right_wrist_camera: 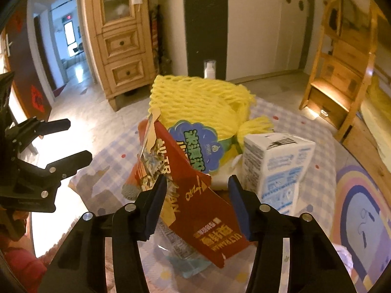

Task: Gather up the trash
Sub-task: 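Grasp the red snack bag with the right gripper, then grasp the yellow foam net with the left gripper while the right gripper holds the red bag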

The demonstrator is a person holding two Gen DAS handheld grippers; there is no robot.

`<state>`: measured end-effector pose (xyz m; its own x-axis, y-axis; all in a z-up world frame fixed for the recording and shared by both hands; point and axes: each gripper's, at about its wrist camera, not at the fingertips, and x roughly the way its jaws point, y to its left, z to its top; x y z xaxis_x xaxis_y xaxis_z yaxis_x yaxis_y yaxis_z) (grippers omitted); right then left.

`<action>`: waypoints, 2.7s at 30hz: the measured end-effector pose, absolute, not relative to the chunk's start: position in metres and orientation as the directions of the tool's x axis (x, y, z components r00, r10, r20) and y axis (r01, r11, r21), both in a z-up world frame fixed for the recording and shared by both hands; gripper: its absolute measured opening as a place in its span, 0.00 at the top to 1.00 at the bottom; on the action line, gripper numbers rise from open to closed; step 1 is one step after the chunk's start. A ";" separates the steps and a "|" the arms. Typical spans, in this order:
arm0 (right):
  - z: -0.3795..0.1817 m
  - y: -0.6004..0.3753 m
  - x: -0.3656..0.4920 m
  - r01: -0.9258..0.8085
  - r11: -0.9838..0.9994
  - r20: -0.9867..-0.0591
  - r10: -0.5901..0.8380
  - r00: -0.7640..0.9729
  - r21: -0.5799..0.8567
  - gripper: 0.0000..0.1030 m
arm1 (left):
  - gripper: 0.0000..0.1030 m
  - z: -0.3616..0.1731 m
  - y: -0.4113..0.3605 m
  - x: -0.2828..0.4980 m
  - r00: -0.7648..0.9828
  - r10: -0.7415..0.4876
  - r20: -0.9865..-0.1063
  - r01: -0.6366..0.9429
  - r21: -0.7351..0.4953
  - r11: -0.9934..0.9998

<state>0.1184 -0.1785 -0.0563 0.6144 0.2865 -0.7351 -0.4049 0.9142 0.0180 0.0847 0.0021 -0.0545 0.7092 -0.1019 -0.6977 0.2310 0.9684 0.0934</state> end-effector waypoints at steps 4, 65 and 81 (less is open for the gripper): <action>-0.062 -0.174 0.109 -0.418 0.908 -0.753 0.257 0.606 -0.027 0.62 | 0.14 -0.058 0.005 0.080 0.701 -0.100 -0.706 0.230 0.092 0.969; -0.036 -0.264 0.024 -0.014 0.999 -0.653 -0.011 0.758 -0.034 1.00 | 0.90 -0.046 -0.062 0.143 0.704 -0.373 -0.604 0.448 -0.030 0.894; -0.016 -0.299 -0.021 0.133 0.991 -0.604 -0.092 0.792 0.024 1.00 | 0.91 0.035 -0.109 0.044 0.834 -0.422 -0.356 0.512 0.212 0.833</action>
<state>-0.0213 -0.2994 -0.0155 0.7919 -0.0922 -0.6036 0.1333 0.9908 0.0236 0.0443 -0.1095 0.0353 0.8337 -0.4219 -0.3563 0.5118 0.8326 0.2116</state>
